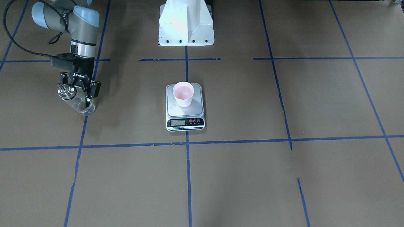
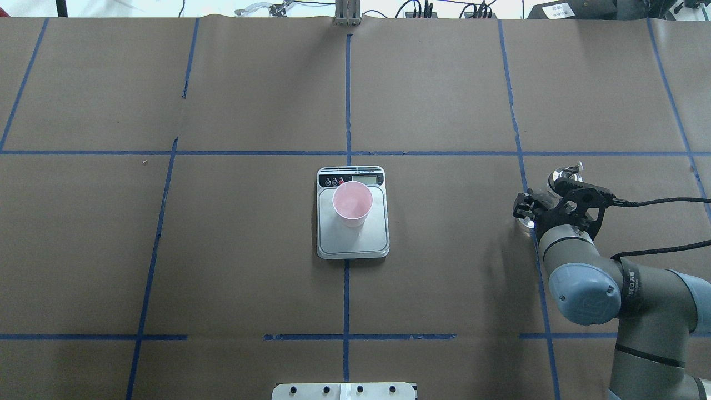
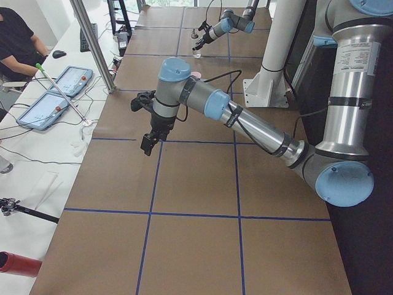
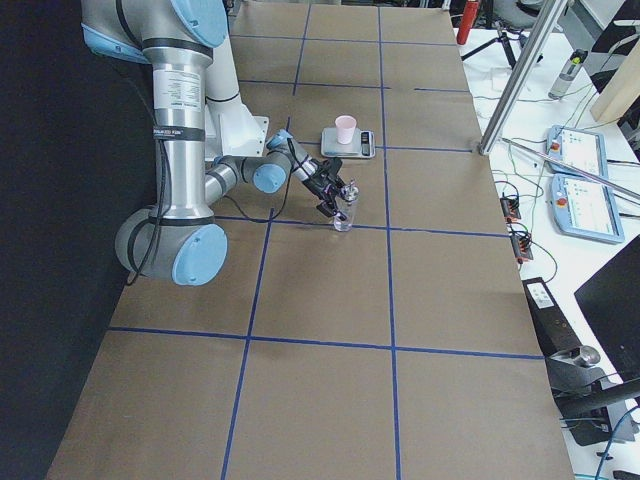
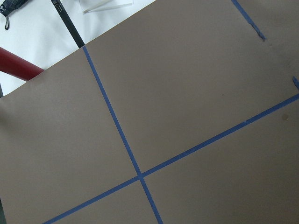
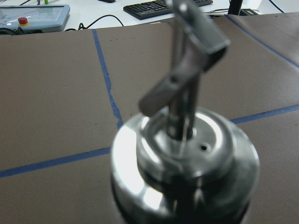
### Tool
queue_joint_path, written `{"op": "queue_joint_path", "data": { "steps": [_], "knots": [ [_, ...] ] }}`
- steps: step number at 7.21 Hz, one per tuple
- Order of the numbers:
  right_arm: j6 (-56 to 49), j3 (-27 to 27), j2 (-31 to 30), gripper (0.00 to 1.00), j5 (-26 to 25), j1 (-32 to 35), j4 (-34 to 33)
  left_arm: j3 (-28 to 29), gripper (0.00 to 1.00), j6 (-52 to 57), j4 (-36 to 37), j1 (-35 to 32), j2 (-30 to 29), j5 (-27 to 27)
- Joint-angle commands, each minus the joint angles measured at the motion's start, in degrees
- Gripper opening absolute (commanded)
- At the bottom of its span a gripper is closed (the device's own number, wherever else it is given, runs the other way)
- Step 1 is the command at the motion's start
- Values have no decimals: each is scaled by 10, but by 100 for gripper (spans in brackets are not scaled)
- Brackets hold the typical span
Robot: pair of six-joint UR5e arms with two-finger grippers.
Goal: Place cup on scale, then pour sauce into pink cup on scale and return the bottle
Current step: 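Lower the sauce bottle onto the table with the right gripper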
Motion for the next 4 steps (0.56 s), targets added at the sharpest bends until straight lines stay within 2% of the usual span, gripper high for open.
{"op": "queue_joint_path", "data": {
  "steps": [1,2,4],
  "knots": [
    [0,1,0,85,2,0,1,0,100,0,0,0,0,0],
    [1,1,0,99,2,0,1,0,100,0,0,0,0,0],
    [1,3,0,100,2,0,1,0,100,1,0,0,0,0]
  ]
}}
